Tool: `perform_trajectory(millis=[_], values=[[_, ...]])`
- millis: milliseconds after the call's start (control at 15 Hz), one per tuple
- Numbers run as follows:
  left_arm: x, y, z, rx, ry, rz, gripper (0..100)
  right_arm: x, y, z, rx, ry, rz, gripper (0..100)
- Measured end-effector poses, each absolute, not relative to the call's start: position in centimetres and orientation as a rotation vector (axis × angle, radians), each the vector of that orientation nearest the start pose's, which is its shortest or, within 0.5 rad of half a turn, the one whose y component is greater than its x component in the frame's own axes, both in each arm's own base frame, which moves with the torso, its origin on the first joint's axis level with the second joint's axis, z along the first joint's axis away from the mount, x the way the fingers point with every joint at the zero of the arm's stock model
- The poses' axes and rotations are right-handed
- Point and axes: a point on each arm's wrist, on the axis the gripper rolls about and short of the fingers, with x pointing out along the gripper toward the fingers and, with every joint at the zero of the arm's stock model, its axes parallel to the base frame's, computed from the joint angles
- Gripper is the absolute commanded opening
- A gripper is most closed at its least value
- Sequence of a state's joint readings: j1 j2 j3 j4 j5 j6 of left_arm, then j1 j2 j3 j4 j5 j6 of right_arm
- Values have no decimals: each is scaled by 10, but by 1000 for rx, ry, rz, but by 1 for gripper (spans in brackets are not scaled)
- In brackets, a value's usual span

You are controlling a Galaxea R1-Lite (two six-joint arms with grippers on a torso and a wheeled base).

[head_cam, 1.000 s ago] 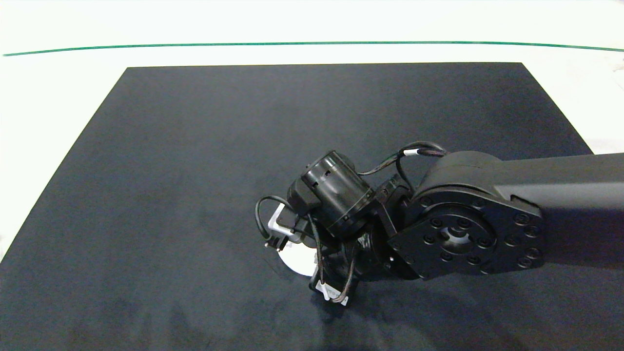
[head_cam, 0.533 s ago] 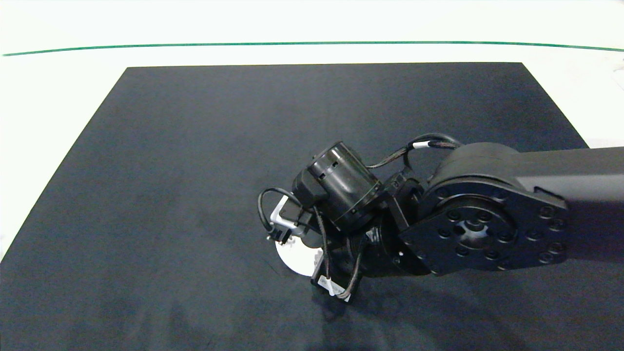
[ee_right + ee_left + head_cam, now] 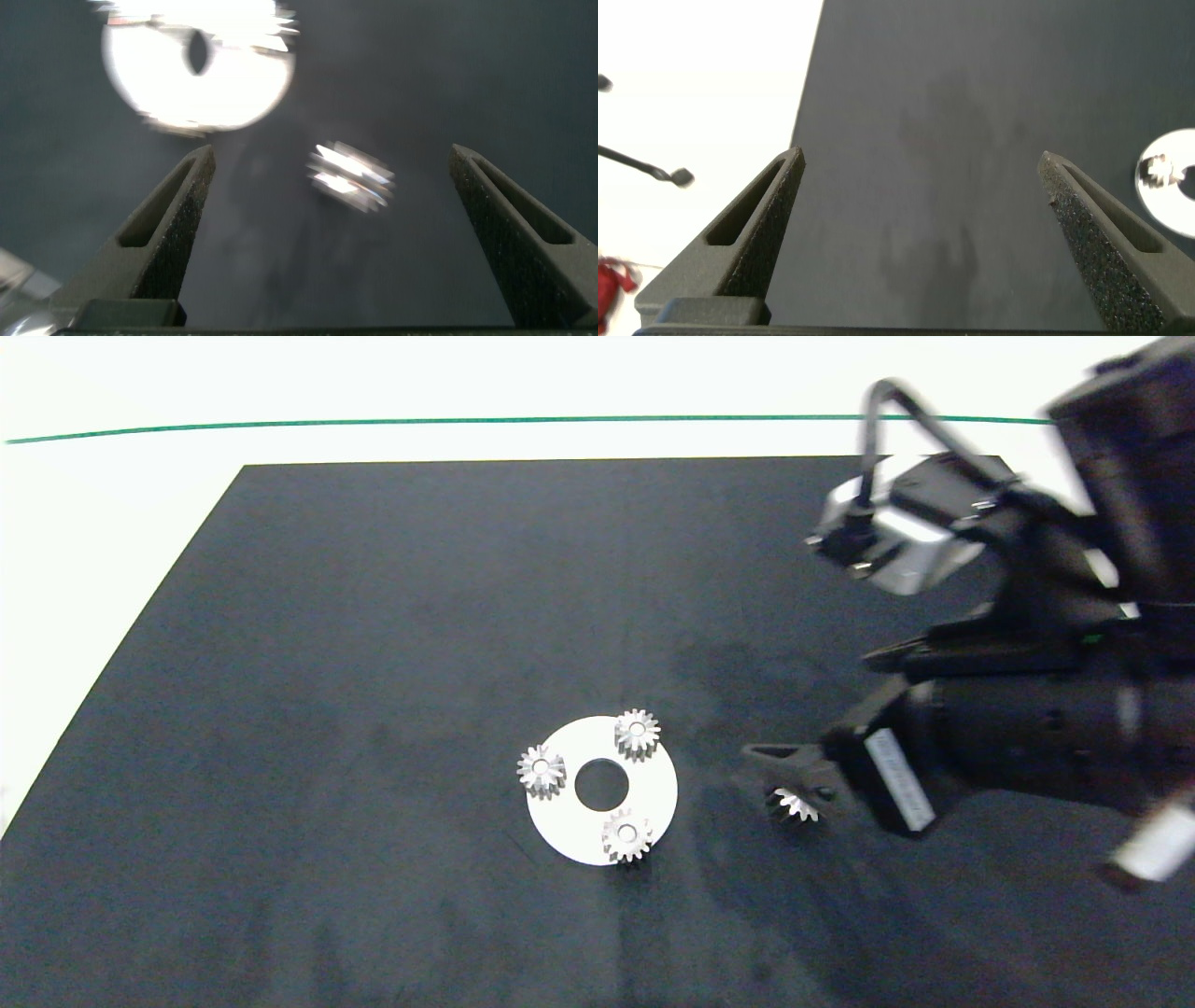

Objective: Remove an incorrectly installed larger gear and replace it with the correct smaller gear

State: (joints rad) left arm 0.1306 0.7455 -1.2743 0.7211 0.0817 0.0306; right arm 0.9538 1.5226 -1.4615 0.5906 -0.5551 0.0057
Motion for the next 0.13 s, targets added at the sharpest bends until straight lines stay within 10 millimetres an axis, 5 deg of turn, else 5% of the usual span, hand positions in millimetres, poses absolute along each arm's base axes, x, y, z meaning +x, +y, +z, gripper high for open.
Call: perform_trajectory(millis=[133], values=[[-32,-3,336,30,114,224,100,121,140,315,-399,401,225,100]])
